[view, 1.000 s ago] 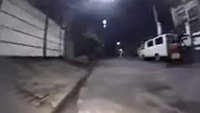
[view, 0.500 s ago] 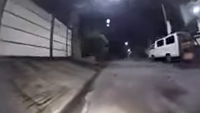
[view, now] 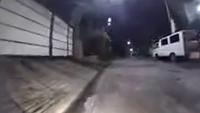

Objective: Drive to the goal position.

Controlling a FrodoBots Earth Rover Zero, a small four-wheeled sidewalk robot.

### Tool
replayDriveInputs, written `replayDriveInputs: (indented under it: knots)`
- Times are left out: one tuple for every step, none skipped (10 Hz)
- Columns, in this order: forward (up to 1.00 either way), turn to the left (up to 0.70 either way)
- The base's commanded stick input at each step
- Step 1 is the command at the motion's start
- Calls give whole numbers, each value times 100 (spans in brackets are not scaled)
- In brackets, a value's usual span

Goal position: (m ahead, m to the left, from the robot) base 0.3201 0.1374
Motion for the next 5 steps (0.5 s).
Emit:
replayDriveInputs:
  knots:
    - [50,-37]
    - [50,-50]
    - [50,-50]
    - [50,-50]
    - [50,-45]
